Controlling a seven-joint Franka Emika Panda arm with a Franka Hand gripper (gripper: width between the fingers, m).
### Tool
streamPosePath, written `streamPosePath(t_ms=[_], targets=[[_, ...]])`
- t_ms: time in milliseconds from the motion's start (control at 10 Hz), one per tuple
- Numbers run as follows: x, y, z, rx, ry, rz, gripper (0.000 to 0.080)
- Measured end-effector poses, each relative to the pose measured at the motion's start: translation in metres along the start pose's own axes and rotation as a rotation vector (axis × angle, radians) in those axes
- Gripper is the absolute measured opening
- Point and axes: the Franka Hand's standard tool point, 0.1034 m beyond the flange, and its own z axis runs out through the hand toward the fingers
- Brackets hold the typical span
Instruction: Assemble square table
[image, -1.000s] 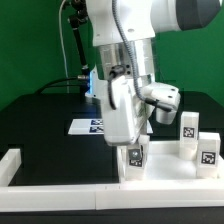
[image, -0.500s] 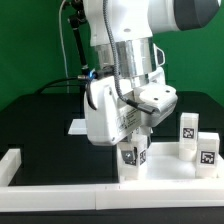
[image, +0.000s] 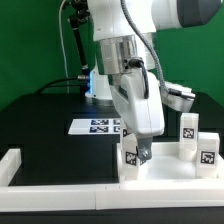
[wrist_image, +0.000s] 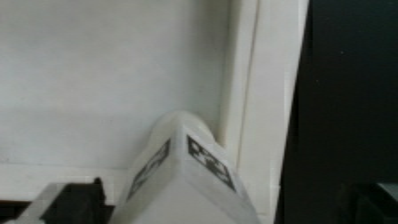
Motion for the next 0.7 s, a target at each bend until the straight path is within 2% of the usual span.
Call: streamPosePath(t_ms=[200, 400, 700], targets=[[0.0013, 0.0010, 0.0013, -0.005, 0.004, -0.172, 0.0649], [0.0029, 0.0035, 0.0056, -0.042, 0.029, -0.462, 0.0649], [0.0037, 0.0038, 0.0057, -0.041, 0.029, -0.456, 0.0601]])
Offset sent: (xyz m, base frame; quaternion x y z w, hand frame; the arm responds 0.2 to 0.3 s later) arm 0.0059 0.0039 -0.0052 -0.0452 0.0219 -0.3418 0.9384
